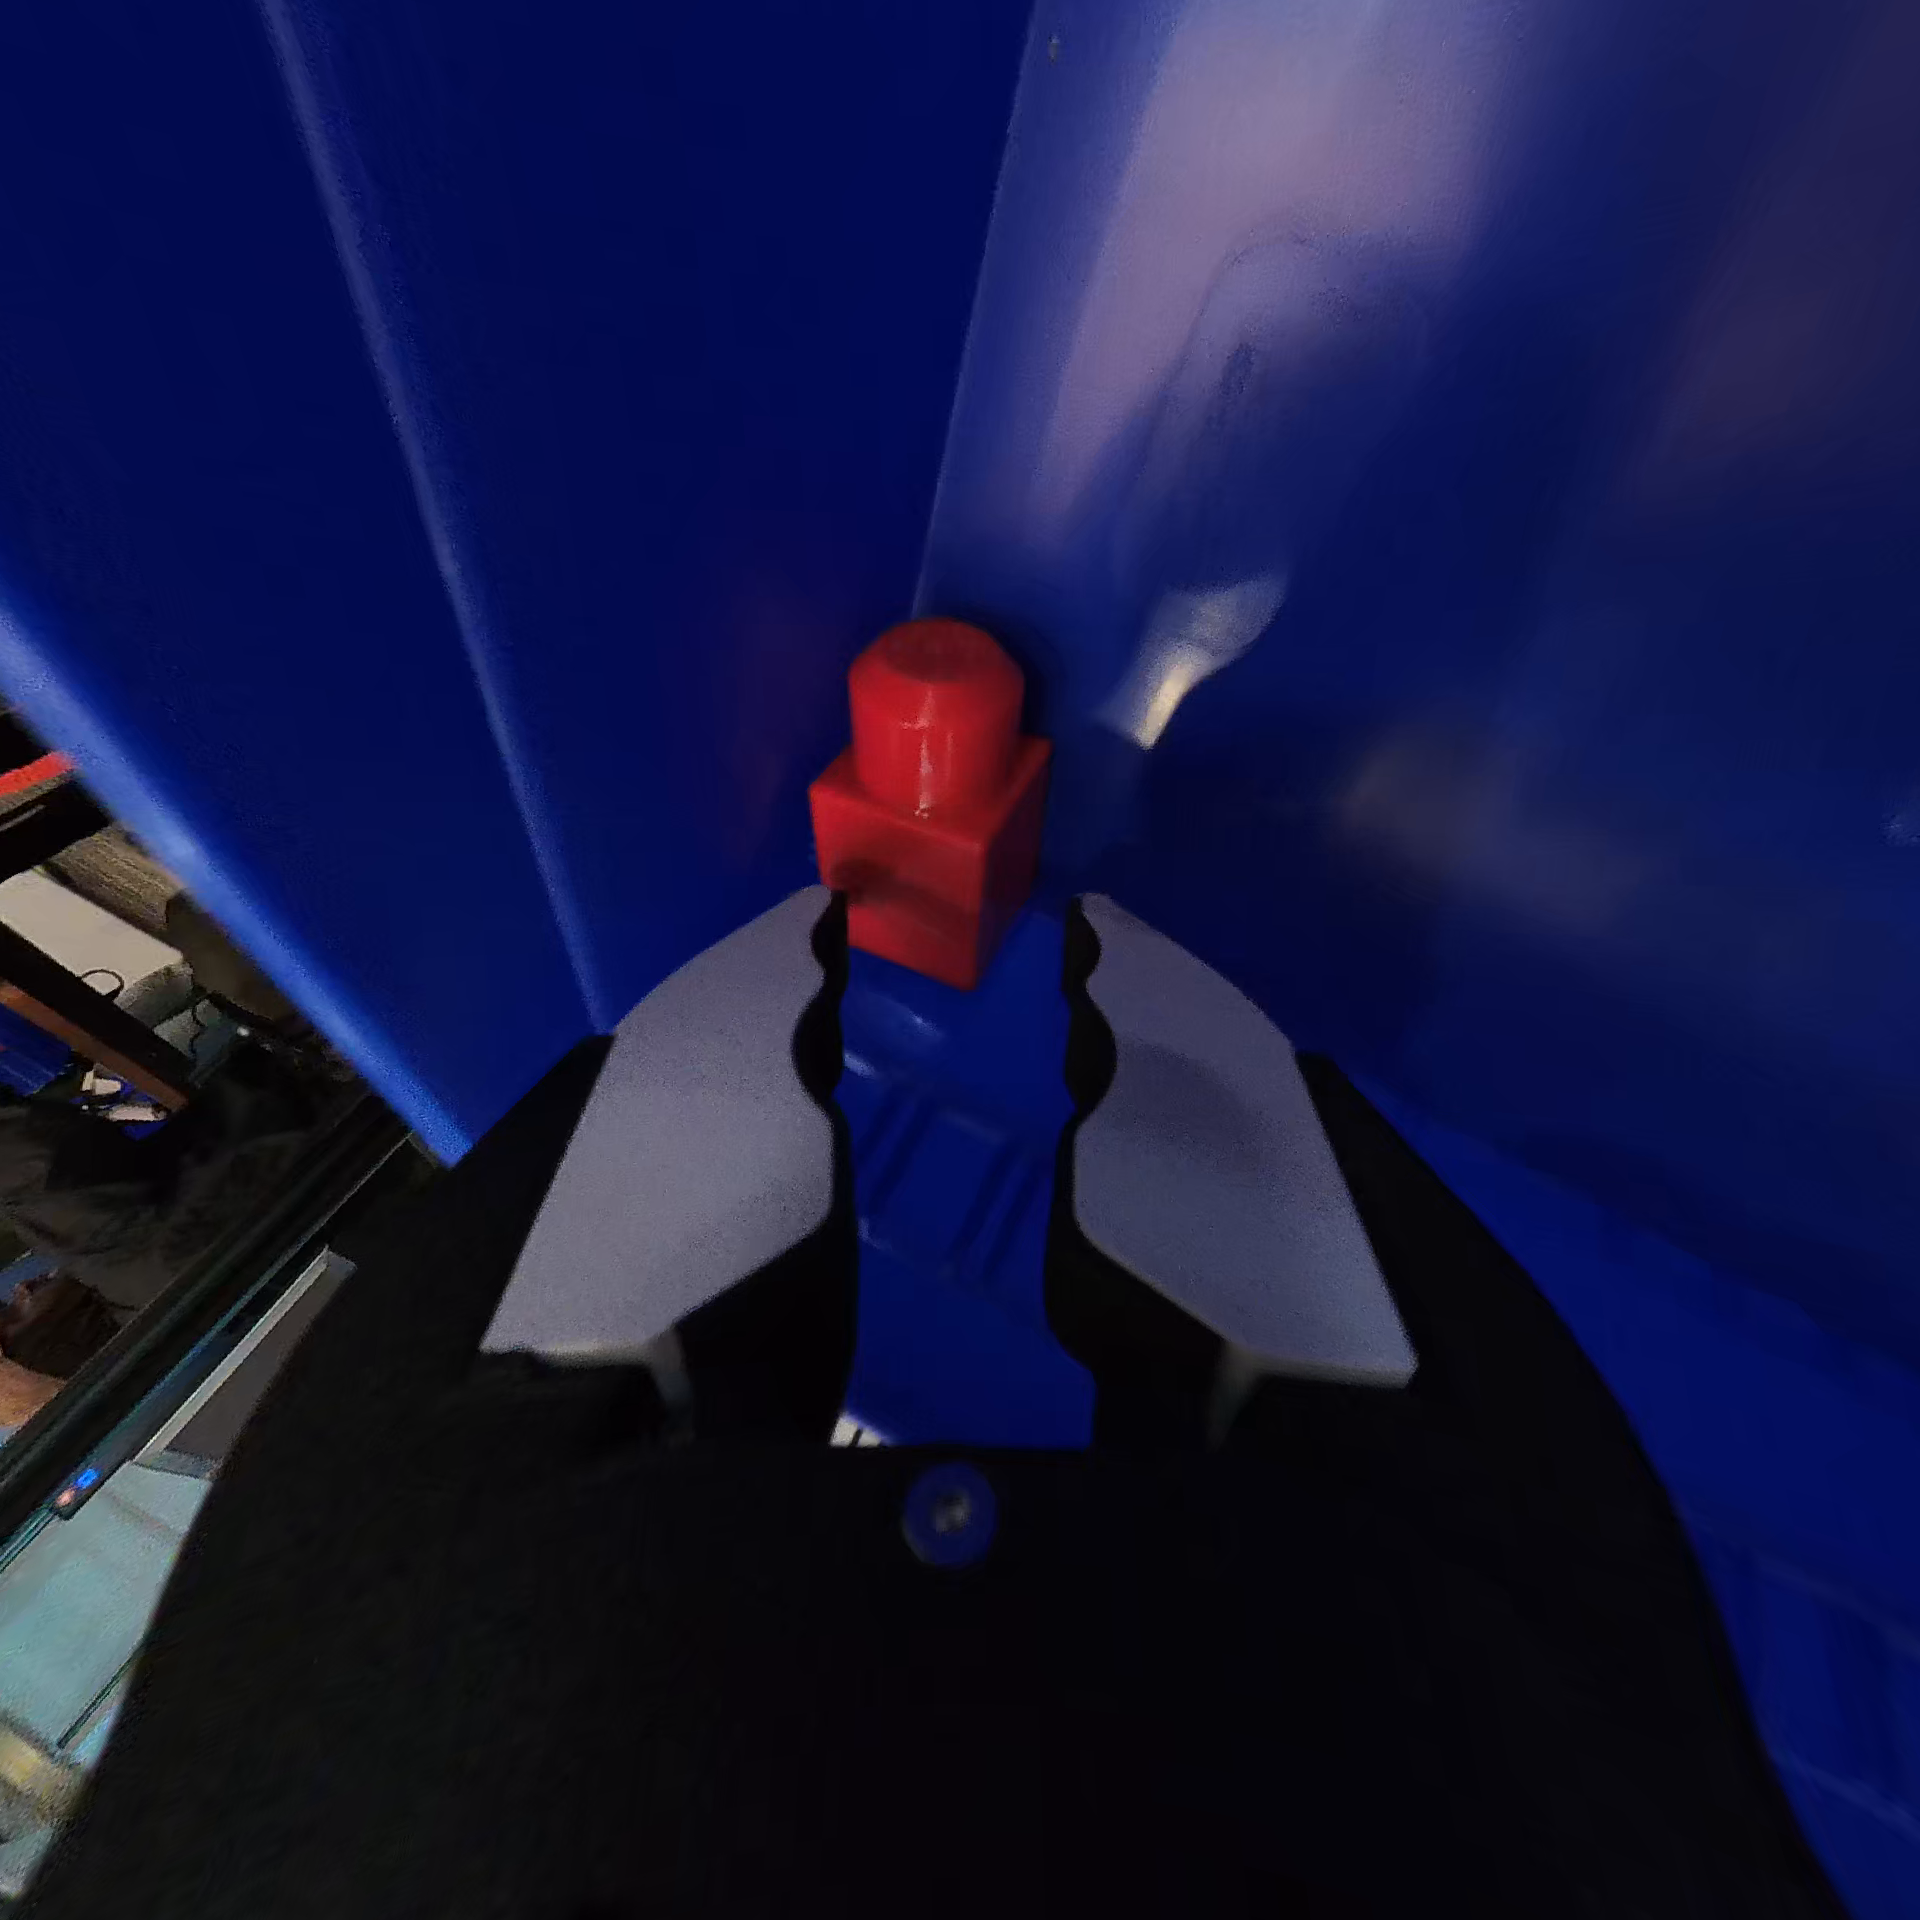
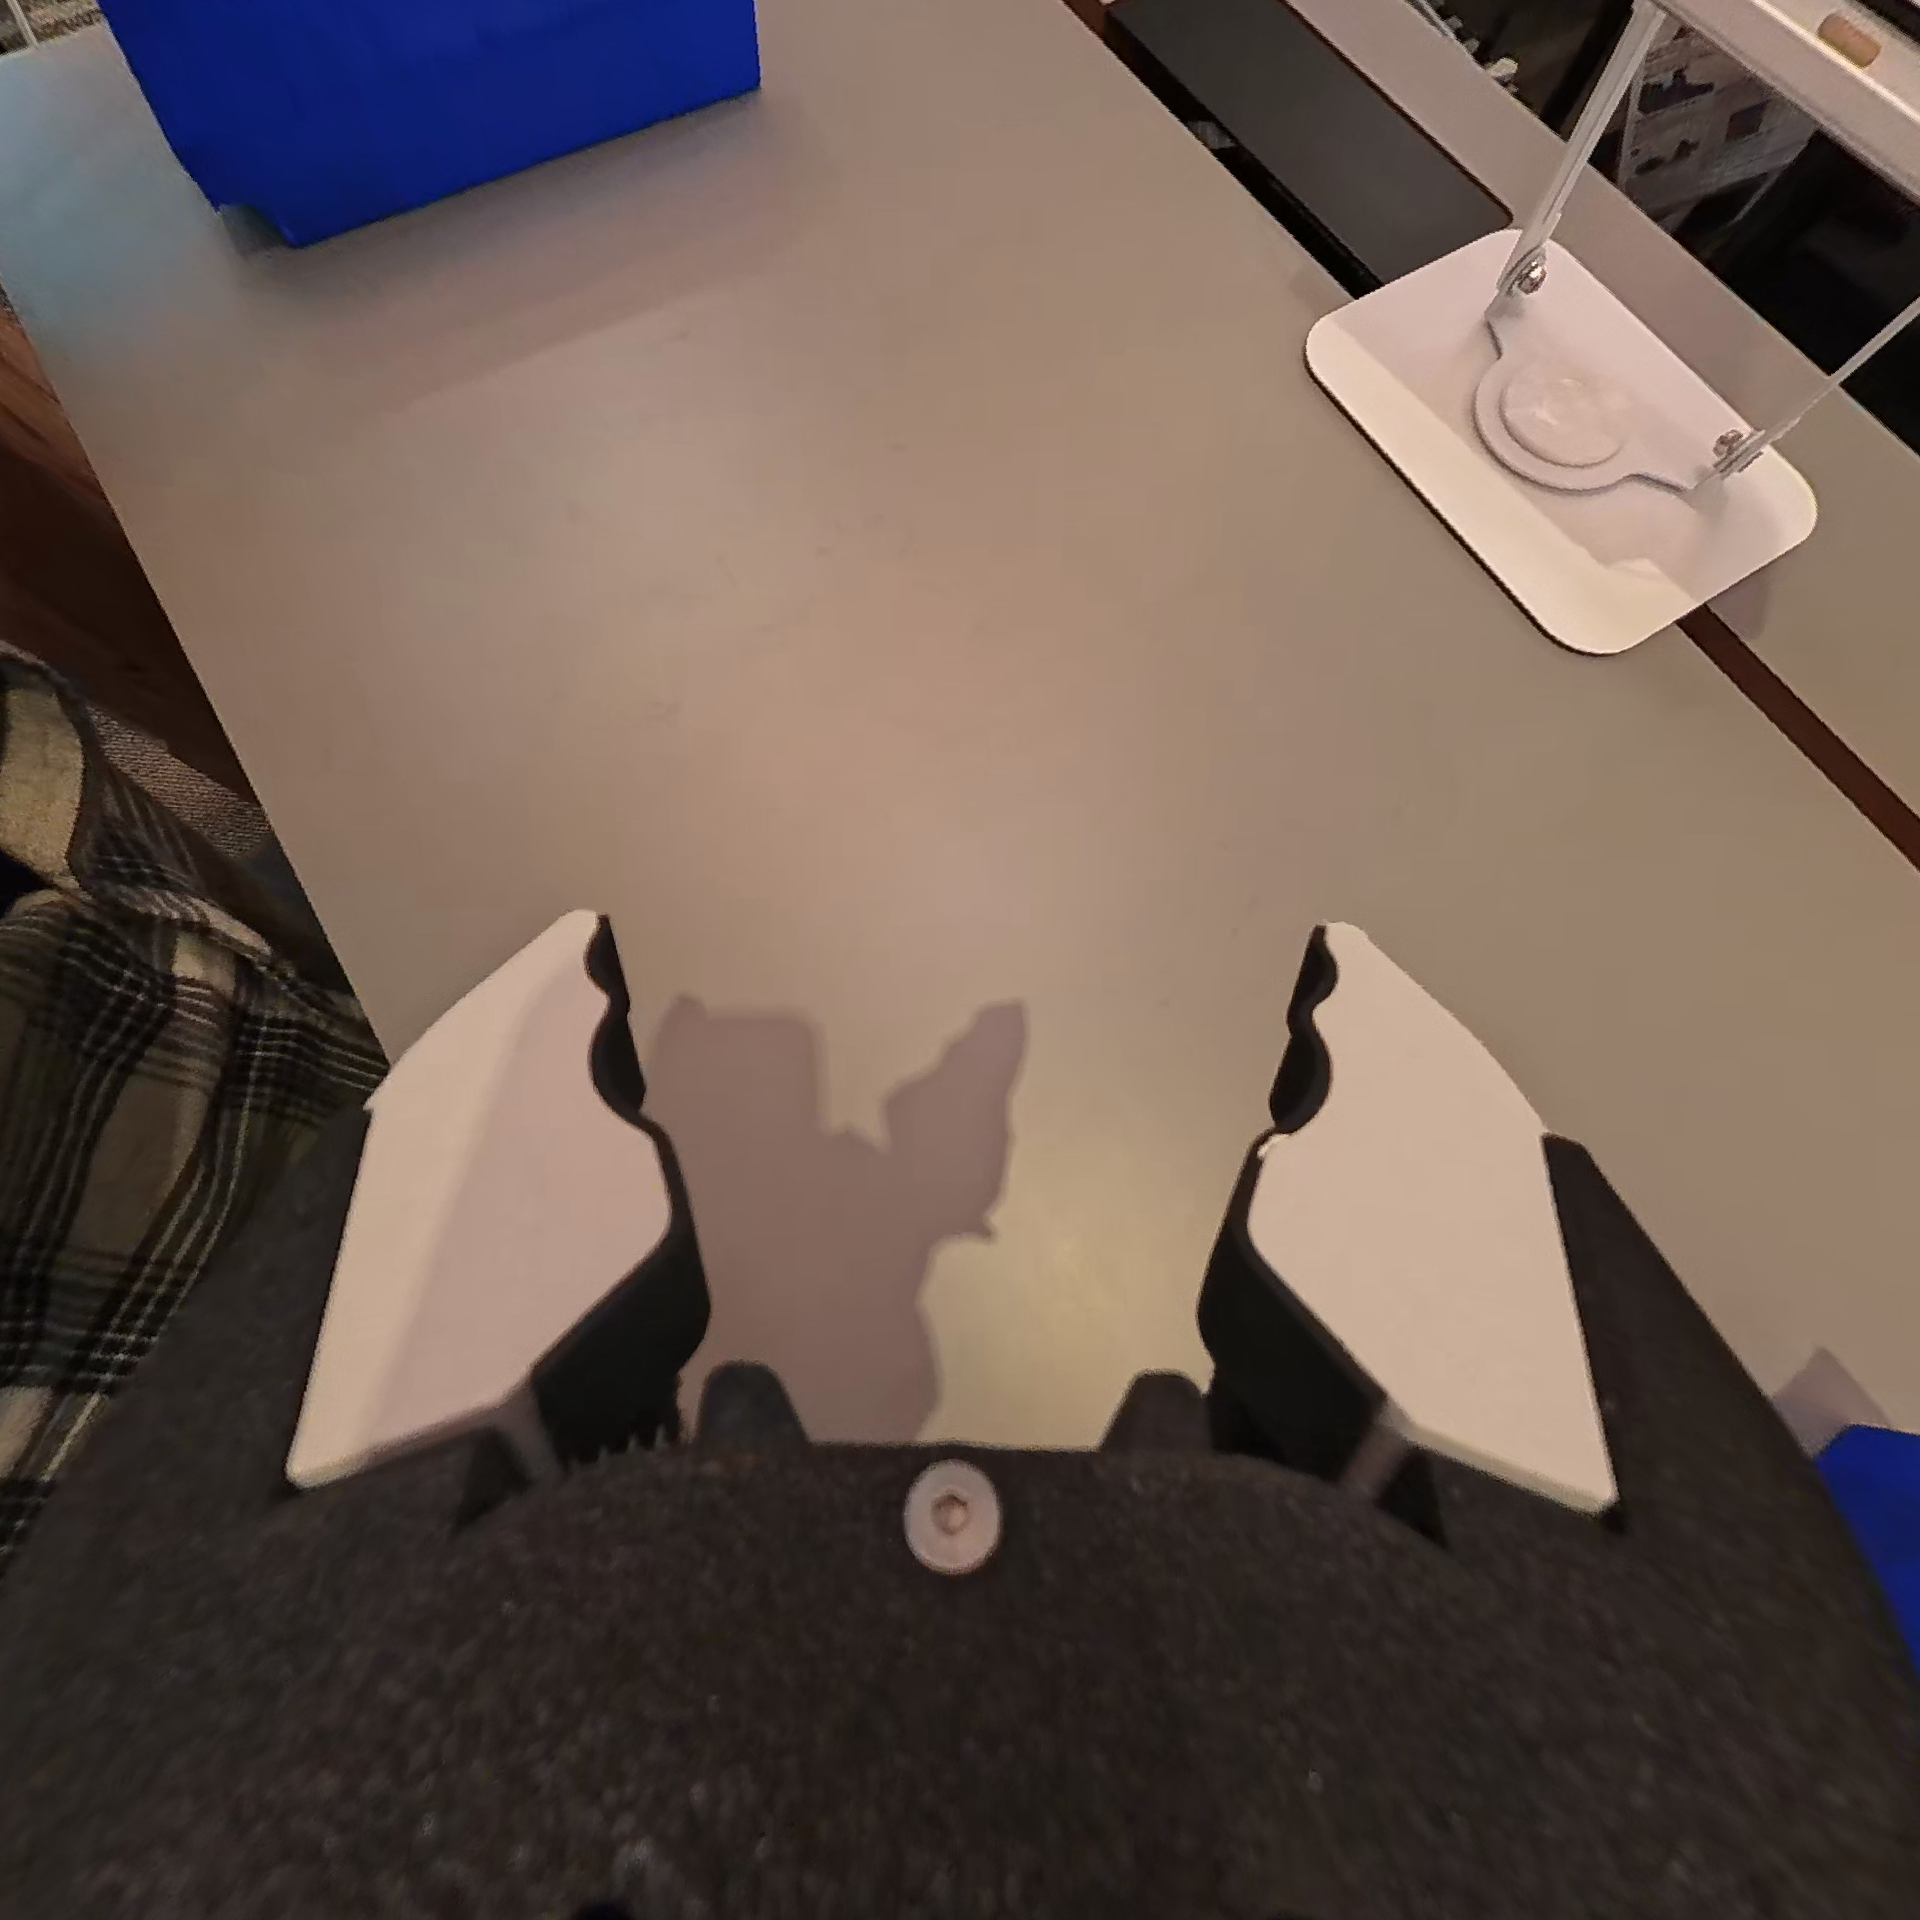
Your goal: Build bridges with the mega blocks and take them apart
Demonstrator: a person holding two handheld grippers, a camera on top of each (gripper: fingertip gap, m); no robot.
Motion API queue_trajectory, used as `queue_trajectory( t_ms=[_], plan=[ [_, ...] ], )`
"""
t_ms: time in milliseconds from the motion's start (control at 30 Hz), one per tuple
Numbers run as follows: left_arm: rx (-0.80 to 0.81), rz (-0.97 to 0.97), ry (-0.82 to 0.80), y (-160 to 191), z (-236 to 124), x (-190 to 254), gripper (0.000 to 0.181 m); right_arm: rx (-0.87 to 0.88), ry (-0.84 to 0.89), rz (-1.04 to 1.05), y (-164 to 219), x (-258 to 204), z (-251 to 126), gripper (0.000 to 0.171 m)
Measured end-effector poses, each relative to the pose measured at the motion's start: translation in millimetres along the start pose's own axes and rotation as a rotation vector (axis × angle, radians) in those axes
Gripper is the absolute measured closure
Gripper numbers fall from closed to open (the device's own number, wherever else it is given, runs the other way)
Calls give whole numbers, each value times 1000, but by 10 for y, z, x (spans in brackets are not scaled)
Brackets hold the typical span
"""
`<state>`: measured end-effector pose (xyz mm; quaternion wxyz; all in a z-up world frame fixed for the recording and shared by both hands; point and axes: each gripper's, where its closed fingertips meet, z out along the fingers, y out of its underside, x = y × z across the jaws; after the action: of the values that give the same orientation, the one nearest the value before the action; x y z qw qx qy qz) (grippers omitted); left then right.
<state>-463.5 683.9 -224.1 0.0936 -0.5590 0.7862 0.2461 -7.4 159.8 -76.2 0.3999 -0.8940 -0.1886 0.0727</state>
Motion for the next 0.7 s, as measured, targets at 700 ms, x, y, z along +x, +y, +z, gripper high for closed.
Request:
queue_trajectory(
  t_ms=[700],
  plan=[
    [22,-6,127,-75,-351,267,121,20,-25,-23,125,-72,-94,52]
  ],
)
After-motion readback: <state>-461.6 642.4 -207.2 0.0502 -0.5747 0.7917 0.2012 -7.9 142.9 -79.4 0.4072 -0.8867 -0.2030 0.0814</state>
